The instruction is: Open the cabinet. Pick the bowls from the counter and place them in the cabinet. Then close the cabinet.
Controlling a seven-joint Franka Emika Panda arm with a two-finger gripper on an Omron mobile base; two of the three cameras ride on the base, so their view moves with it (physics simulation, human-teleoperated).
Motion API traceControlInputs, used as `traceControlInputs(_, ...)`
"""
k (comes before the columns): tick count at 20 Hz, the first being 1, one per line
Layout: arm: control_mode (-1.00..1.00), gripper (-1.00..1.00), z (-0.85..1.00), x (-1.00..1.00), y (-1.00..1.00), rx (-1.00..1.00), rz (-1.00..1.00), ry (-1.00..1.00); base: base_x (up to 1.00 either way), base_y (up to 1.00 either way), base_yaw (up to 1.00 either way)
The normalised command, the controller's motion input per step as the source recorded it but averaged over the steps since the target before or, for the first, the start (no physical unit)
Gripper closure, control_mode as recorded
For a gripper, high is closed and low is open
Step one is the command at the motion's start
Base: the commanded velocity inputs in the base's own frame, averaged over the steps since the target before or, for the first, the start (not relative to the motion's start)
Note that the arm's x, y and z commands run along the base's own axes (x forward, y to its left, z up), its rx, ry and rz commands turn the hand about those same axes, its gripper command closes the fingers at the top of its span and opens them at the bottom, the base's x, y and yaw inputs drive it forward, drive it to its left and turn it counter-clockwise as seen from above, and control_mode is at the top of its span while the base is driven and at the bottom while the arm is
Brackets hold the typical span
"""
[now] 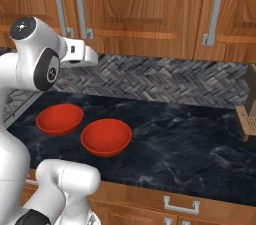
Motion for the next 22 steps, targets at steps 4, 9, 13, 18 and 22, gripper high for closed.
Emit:
traceControlInputs(4, -1.00, -1.00, 0.40, -0.09, 0.00, -0.02, 0.00, -0.20, 0.00, 0.00, 0.00)
traceControlInputs(9, -1.00, -1.00, 0.44, -0.13, 0.01, -0.03, 0.00, -0.21, 0.00, 0.00, 0.00)
traceControlInputs(13, -1.00, -1.00, 0.55, -0.06, 0.01, -0.01, 0.00, -0.22, 0.00, 0.00, 0.00)
traceControlInputs(18, -1.00, -1.00, 0.55, -0.03, 0.04, 0.00, 0.00, -0.14, 0.00, 0.00, 0.00)
traceControlInputs(22, -1.00, -1.00, 0.33, 0.00, 0.06, 0.05, 0.00, -0.01, 0.00, 0.00, 0.00)
